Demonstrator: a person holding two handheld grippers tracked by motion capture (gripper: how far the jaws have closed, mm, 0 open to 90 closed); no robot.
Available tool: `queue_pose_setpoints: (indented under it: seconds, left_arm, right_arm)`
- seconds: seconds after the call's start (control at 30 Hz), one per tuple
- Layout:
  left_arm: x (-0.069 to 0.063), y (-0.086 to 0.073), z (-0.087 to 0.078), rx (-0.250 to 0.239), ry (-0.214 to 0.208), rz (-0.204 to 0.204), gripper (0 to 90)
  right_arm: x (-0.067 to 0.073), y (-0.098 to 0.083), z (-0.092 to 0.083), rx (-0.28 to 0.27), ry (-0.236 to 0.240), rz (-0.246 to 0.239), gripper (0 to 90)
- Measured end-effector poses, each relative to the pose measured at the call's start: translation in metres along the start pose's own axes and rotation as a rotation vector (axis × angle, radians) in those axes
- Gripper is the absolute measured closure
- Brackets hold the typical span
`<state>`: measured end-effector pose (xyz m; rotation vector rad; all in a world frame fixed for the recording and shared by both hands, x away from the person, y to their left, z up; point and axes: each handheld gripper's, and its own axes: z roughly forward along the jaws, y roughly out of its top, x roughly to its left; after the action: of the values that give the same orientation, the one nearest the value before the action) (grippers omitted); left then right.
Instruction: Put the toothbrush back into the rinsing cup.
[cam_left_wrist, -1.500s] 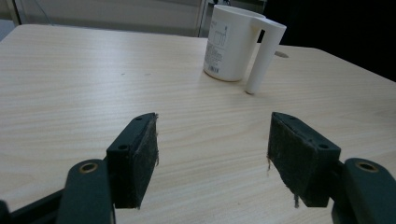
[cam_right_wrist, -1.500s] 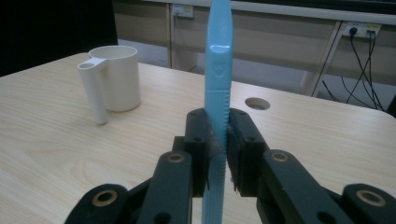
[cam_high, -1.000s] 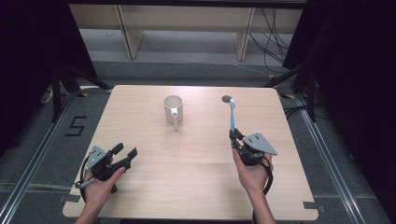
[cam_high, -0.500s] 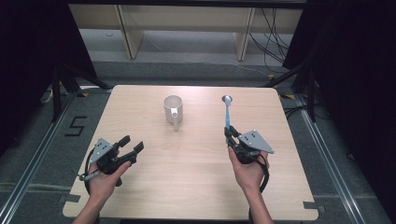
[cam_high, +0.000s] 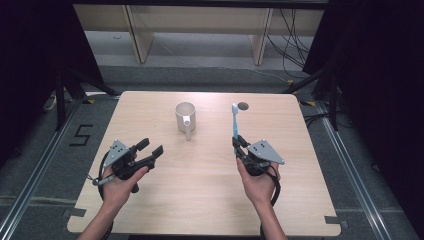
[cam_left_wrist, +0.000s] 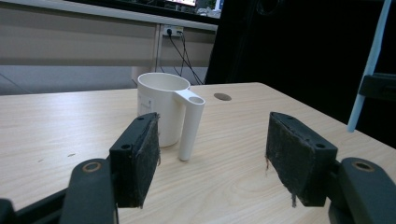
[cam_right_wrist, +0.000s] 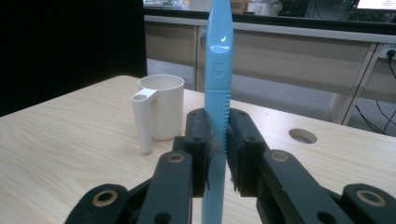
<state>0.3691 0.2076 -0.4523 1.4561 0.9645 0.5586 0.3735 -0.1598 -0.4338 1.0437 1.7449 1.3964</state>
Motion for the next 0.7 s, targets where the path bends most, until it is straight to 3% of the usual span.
queue_pose_setpoints:
  seconds: [0.17, 0.27, 0.47, 0.7]
  left_arm:
    - [-0.006, 0.005, 0.006, -0.006, -0.022, 0.005, 34.6]
    - [-0.01, 0.008, 0.01, -0.001, -0.036, 0.021, 34.7]
    - [-0.015, 0.012, 0.016, -0.014, -0.061, 0.034, 35.0]
    - [-0.024, 0.017, 0.02, 0.004, -0.083, 0.055, 35.3]
  right_arm:
    - [0.004, -0.001, 0.003, -0.005, 0.01, -0.017, 79.6]
    - [0.007, -0.001, 0.005, -0.009, 0.022, 0.003, 79.7]
    - [0.011, -0.001, 0.006, -0.007, 0.024, -0.003, 79.7]
    - [0.015, 0.001, 0.009, -0.009, 0.044, -0.009, 79.7]
